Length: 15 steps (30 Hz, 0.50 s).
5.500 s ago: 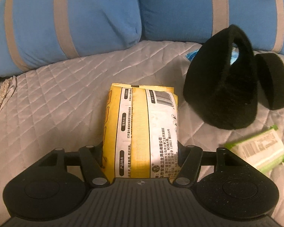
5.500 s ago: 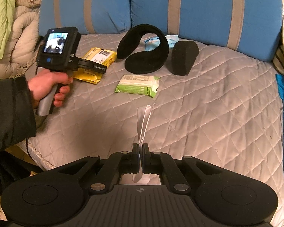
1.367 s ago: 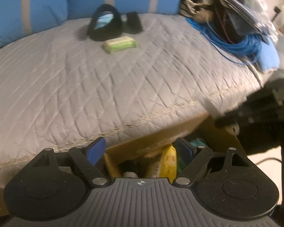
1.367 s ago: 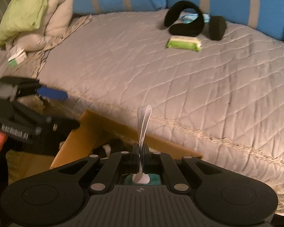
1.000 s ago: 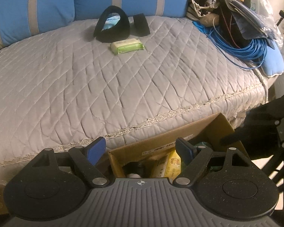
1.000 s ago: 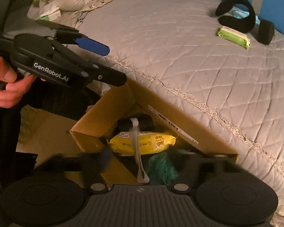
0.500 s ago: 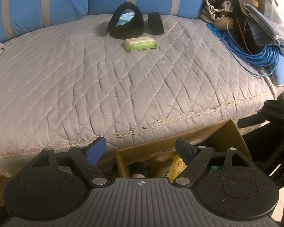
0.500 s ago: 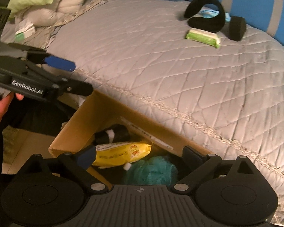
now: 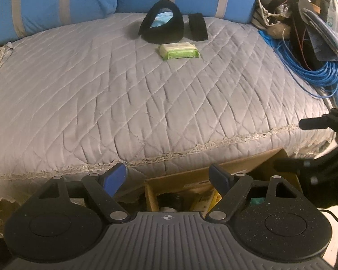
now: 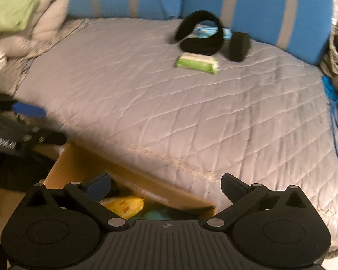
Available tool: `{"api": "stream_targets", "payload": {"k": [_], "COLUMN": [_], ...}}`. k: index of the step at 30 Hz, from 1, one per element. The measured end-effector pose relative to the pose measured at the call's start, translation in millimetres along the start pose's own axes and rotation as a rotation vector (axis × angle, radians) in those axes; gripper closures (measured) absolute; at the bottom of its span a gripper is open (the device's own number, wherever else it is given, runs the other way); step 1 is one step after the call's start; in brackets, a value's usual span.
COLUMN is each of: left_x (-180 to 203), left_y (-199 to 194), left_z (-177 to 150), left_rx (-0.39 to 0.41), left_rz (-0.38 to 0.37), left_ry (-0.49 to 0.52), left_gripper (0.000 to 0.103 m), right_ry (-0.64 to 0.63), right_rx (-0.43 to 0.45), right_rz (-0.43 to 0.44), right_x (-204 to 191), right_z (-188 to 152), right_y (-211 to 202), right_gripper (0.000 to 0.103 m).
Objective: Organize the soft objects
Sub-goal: 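Move both tools back toward the remaining items on the bed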
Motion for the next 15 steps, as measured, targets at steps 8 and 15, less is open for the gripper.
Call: {"api": "stream_targets", "payload": {"k": [8,15], "left_x": [0.9,1.2], "left_y": [-5.3,0.8], "left_z": [17.0,42.8], "left_rx": [0.049,0.103], "left_rz": [-0.004,-0.025], "left_ry": [0.005,0.049], "left_gripper": [0.022,0.022], "right_ry": [0.094,0.119], "right_rx": [0.081,0.128], "right_rz": [-0.049,-0.031], "right_x": [36.9,56.0], "right_z": [21.4,41.1], "right_y": [-4.9,-3.2], "right_gripper": [0.000,0.000]}}
Point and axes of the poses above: each gripper's, at about its wrist camera, not at the fingertips, and y roughly the way its jaws point, x to its right, z to its top, the point moved 3 cm from there along y, roughly the way its jaws point, and after that the axes turned 2 degrees about x, right-handed, at the moved point
